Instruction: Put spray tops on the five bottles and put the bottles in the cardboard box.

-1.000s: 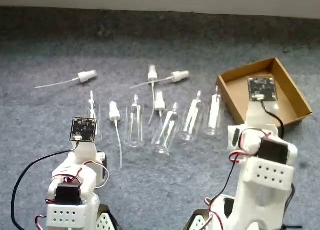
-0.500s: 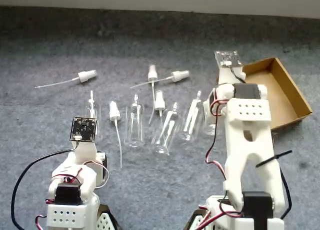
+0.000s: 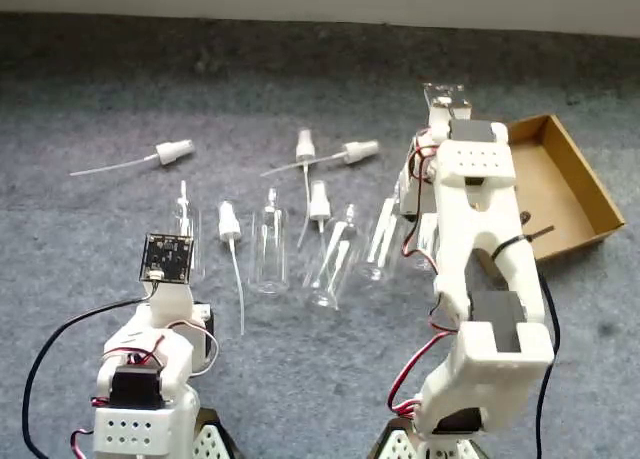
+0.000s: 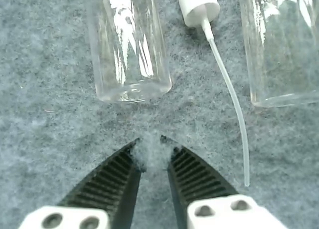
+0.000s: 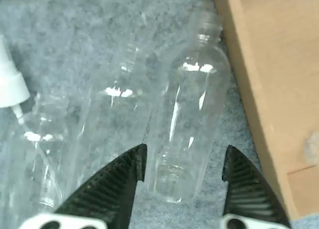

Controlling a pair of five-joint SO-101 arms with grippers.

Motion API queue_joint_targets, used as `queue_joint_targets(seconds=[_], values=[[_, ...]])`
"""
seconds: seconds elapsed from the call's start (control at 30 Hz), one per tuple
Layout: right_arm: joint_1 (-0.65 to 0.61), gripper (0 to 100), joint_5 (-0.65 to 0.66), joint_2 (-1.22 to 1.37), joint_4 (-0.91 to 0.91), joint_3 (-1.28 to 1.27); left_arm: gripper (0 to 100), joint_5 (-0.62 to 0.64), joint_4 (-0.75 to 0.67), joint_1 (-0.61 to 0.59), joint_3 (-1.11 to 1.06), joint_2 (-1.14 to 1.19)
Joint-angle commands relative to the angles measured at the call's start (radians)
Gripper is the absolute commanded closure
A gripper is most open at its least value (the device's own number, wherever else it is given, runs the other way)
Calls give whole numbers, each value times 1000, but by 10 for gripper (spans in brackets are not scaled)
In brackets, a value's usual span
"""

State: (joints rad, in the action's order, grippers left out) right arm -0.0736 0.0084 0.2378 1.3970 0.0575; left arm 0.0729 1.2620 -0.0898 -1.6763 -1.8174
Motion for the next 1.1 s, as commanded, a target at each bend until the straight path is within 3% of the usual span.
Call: queue_joint_targets(seconds=[0.0, 0.4, 0.6, 0.8, 1.07], values=[[-12, 774, -66, 59, 7, 130, 989, 5, 0, -7, -18, -2], [-8, 783, -141, 248, 8, 214, 989, 5, 0, -4, -18, -2], [-5, 948, -135, 251, 21, 216, 989, 5, 0, -4, -18, -2], [-4, 952, -129, 239, 143, 255, 989, 5, 0, -4, -18, -2], [7, 952, -3, 108, 346, 377, 989, 5, 0, -4, -18, -2]])
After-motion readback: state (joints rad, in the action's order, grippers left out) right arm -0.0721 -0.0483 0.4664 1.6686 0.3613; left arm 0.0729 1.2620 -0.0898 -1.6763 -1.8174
